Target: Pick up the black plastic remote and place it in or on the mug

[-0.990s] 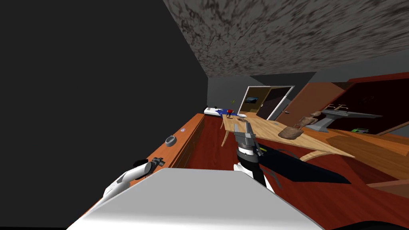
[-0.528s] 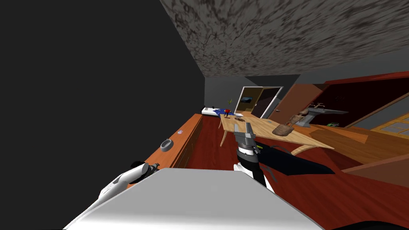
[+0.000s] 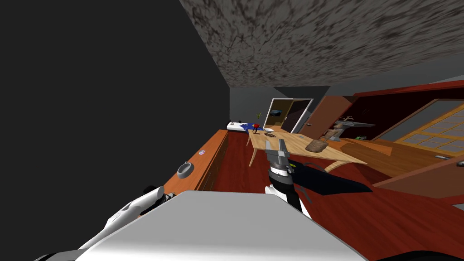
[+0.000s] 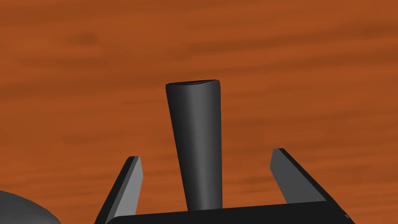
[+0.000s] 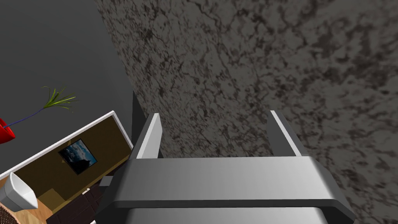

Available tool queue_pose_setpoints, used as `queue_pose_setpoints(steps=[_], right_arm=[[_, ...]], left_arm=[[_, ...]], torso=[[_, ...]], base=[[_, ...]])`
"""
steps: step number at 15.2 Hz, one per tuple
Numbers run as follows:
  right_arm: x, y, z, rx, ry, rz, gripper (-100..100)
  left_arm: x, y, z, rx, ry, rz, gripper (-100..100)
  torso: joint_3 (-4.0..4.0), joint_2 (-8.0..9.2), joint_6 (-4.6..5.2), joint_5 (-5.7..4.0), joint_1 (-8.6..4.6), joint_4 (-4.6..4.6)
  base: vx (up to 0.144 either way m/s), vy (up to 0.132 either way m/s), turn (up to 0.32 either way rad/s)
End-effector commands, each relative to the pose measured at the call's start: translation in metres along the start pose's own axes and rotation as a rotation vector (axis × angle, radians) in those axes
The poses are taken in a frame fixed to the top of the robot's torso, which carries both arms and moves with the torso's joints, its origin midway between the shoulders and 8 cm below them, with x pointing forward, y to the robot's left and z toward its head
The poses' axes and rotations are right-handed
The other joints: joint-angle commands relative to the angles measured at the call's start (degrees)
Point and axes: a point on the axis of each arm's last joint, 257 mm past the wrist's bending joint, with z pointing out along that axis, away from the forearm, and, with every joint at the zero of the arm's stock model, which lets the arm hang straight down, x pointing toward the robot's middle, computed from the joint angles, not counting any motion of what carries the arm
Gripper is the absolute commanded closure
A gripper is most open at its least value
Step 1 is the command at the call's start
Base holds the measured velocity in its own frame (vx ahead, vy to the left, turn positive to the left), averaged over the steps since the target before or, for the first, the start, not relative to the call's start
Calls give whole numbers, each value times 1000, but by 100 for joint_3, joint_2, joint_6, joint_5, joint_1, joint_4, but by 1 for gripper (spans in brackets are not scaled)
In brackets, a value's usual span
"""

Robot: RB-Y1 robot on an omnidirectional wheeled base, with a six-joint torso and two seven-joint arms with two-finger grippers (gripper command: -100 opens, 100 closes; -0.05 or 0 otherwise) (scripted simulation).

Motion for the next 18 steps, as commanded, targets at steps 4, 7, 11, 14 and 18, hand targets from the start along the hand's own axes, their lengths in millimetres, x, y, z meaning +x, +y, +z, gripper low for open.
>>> queue_pose_setpoints(steps=[4, 7, 11, 14, 18], right_arm=[[0, 0, 0, 0, 0, 0, 0], [0, 0, 0, 0, 0, 0, 0], [0, 0, 0, 0, 0, 0, 0], [0, 0, 0, 0, 0, 0, 0], [0, 0, 0, 0, 0, 0, 0]], left_arm=[[9, 30, -3, -84, 73, -19, -100], [12, 40, -4, -111, 98, -25, -100], [31, 32, 14, -98, 87, -30, -100], [29, 31, 12, -98, 88, -30, 100], [29, 33, 12, -100, 88, -33, 100]], torso=[[0, 0, 1, -1, -4, 0], [-1, -2, 0, 0, -1, 0], [16, 28, -1, 1, 0, 5], [23, 39, -2, 0, -4, 8], [17, 27, 7, 2, -15, 8]], base=[[69, 46, -79], [69, 53, -57], [-5, 56, -27], [-22, 39, -10], [-2, 3, 6]])
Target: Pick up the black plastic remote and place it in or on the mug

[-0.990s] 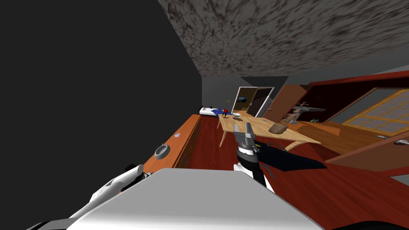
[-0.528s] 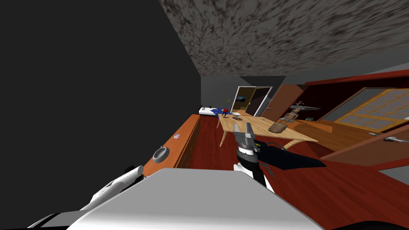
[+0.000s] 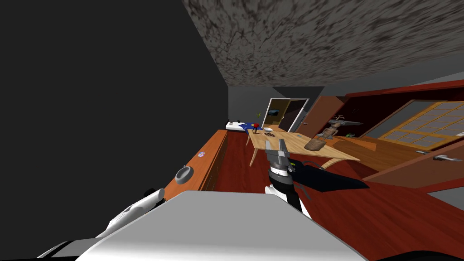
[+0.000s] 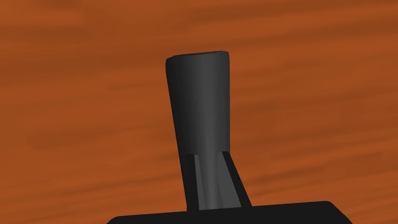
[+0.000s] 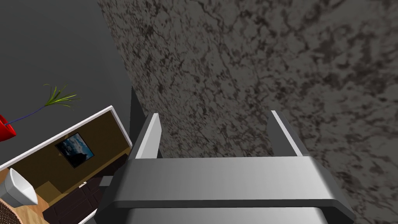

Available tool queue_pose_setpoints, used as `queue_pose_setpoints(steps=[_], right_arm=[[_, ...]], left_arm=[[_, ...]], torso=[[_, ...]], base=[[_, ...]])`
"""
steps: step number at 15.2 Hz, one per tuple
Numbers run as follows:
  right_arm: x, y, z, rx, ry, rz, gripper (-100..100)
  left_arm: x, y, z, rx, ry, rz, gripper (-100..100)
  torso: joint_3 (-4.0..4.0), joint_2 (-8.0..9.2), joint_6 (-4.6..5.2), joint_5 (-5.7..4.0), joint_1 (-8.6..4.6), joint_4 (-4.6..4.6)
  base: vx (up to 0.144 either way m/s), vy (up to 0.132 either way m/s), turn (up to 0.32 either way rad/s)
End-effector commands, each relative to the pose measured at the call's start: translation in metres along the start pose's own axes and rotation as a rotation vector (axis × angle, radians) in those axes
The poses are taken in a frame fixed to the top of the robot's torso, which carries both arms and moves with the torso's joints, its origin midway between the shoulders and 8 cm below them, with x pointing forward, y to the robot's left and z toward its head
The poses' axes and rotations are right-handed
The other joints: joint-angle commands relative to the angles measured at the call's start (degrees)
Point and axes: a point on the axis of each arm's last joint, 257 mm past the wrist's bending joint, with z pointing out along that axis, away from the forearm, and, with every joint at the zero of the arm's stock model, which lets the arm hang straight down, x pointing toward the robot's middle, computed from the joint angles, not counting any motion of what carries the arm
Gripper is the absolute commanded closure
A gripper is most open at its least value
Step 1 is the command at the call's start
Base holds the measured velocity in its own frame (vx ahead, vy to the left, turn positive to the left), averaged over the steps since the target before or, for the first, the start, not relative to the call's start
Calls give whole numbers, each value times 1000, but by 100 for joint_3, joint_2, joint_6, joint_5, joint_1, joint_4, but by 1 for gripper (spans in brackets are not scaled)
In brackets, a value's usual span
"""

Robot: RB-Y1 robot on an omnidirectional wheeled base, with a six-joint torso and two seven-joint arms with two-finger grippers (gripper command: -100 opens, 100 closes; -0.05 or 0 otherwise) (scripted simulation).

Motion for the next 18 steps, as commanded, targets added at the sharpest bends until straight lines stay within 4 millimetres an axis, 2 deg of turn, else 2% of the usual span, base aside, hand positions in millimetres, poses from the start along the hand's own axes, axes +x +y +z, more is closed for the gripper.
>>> queue_pose_setpoints(steps=[1, 3, 4, 5, 14, 18], right_arm=[[0, 0, 0, 0, 0, 0, 0], [0, 0, 0, 0, 0, 0, 0], [0, 0, 0, 0, 0, 0, 0], [0, 0, 0, 0, 0, 0, 0], [0, 0, 0, 0, 0, 0, 0], [0, 0, 0, 0, 0, 0, 0]], left_arm=[[-13, 3, -12, -2, 2, 8, 100], [-18, 5, -16, -4, 3, 10, 100], [-14, 3, -11, -2, -1, 6, 100], [-28, -4, -24, 3, -8, 7, 100], [-50, -10, -54, 1, 14, 0, 100], [-67, -14, -79, 6, 22, 1, 100]], torso=[[0, 0, 0, 0, 0, 0], [-6, -14, 2, -7, -22, -1], [-9, -17, 4, -8, -31, -1], [-8, -15, 4, -6, -27, -2], [-35, -68, 17, -14, -52, -6], [-35, -68, 17, -17, -56, -6]], base=[[20, -41, 25], [42, -77, 33], [22, -50, 17], [41, -92, -22], [119, -106, -7], [129, -104, 2]])
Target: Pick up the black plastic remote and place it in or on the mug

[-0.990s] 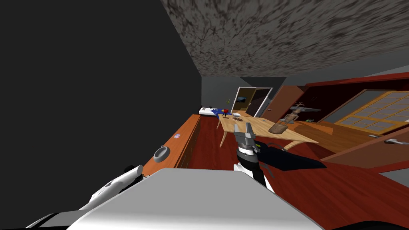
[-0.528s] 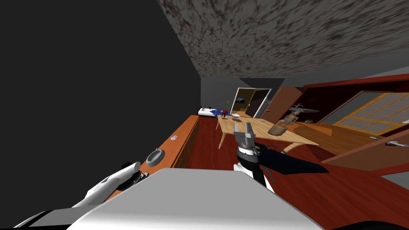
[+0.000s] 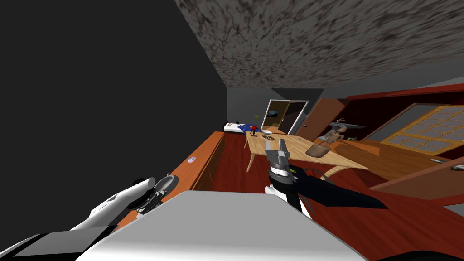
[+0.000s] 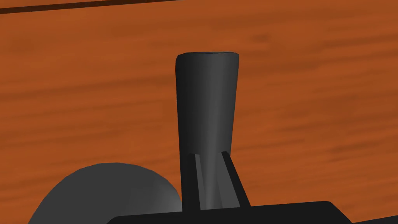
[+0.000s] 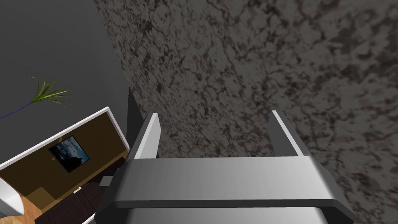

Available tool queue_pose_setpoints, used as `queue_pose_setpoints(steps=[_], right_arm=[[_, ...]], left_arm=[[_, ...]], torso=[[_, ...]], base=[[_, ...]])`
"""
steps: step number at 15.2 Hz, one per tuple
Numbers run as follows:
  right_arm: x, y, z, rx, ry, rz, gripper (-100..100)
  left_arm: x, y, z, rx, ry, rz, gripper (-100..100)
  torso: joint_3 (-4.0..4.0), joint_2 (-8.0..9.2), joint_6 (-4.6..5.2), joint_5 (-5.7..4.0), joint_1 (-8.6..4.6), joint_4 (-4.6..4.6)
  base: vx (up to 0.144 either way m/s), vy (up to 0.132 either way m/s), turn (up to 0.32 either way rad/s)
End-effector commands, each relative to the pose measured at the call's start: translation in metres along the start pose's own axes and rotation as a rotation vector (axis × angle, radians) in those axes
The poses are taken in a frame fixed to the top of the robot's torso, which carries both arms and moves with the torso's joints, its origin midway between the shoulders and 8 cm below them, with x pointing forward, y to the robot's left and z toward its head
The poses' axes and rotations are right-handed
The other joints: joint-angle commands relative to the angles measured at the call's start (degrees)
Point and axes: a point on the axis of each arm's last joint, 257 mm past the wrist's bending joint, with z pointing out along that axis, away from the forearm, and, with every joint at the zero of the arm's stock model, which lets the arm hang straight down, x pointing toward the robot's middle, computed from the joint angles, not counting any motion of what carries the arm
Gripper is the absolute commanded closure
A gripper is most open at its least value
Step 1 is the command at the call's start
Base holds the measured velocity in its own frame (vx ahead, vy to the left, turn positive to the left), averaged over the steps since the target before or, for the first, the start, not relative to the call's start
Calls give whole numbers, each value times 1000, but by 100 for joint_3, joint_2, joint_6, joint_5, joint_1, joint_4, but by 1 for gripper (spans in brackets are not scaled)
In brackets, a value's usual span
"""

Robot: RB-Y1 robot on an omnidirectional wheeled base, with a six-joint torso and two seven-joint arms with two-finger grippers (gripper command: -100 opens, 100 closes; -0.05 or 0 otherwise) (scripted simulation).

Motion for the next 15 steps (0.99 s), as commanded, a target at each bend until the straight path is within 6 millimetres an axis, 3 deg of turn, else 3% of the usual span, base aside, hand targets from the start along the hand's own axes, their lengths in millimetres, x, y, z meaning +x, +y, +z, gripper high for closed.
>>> queue_pose_setpoints(steps=[1, 7, 12, 13, 14, 15], right_arm=[[0, 0, 0, 0, 0, 0, 0], [0, 0, 0, 0, 0, 0, 0], [0, 0, 0, 0, 0, 0, 0], [0, 0, 0, 0, 0, -1, 0], [0, 0, 0, 0, 0, 0, 0], [0, 0, 0, 0, 0, 0, 0]], left_arm=[[-7, -1, -11, 2, 3, 1, 100], [-32, 4, -45, 1, 2, 6, 100], [-54, 19, -75, -17, -7, 15, 100], [-48, 14, -68, -12, -4, 10, 100], [-51, 15, -70, -13, -6, 12, -100], [-51, 14, -71, -12, -7, 12, -100]], torso=[[0, 0, 0, 0, 0, 0], [0, -8, 7, 2, 38, 7], [-15, -35, 7, 9, 99, 3], [-17, -39, 6, 11, 116, 3], [-11, -24, 7, 22, 109, 3], [1, -2, 6, 22, 92, 6]], base=[[141, -68, 5], [134, -27, 14], [188, 100, 29], [123, 111, 2], [45, 42, -11], [22, 19, -5]])
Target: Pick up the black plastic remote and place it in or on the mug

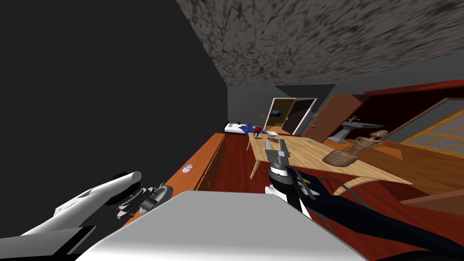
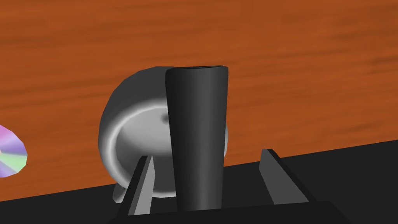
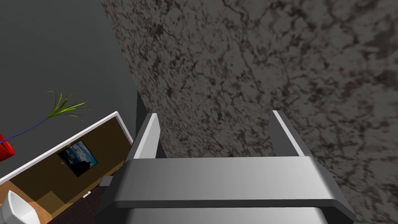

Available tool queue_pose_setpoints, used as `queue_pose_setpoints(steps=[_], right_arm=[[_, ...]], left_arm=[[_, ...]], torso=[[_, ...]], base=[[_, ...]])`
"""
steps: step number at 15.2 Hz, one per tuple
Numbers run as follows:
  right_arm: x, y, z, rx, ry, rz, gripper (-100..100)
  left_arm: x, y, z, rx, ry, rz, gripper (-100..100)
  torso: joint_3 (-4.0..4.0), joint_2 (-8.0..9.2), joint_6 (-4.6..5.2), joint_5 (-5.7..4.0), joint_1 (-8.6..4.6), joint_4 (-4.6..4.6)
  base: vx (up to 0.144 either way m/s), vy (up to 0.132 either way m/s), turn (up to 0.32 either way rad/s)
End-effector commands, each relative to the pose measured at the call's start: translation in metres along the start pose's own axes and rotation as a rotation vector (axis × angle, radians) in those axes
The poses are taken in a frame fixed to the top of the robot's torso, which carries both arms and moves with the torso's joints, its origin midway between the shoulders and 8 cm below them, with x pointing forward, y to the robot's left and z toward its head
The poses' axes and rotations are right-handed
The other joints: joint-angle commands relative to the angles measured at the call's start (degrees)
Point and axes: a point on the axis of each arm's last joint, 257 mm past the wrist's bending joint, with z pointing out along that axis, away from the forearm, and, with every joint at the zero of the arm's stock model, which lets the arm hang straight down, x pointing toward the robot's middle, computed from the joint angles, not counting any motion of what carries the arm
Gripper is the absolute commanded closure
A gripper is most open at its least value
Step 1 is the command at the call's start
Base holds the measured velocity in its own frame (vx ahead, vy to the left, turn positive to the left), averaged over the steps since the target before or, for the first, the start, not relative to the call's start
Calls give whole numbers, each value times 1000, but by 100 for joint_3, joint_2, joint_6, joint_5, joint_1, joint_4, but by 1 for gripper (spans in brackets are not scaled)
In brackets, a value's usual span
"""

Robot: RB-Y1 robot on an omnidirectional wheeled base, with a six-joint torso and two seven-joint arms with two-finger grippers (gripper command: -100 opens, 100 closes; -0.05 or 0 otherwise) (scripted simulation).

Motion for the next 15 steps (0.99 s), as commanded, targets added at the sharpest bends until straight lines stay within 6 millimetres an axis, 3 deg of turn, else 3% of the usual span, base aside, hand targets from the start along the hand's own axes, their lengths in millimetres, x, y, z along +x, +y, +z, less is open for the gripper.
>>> queue_pose_setpoints(steps=[1, 3, 4, 7, 9, 12, 15], right_arm=[[0, 0, 0, 0, 0, 0, 0], [0, 0, 0, 0, 0, 0, 0], [0, 0, 0, 0, 0, 0, 0], [0, 0, 0, 0, 0, 0, 0], [0, 0, 0, 0, 0, 0, 0], [0, 0, 0, 0, 0, 0, 0], [0, 0, 0, 0, 0, 0, 0]], left_arm=[[0, 0, 0, 0, 0, 0, -100], [0, 0, 0, 0, 0, 0, -100], [-10, 1, -17, 2, -2, 6, -100], [-19, 3, -35, 5, -5, 12, -100], [-19, 3, -35, 5, -5, 12, -100], [-31, 4, -59, 8, -8, 24, -100], [-29, 4, -54, 7, -7, 20, -100]], torso=[[0, 0, 0, 0, 0, 0], [11, 18, -1, -4, -14, 5], [14, 23, -1, -5, -17, 6], [17, 28, -2, -13, -44, 8], [17, 28, -1, -13, -51, 7], [19, 30, -3, -13, -44, 8], [18, 30, -1, -9, -34, 8]], base=[[13, 10, -2], [4, 3, -1], [4, -28, 54], [7, -66, 65], [5, -57, 12], [4, -49, 47], [1, -17, 10]])
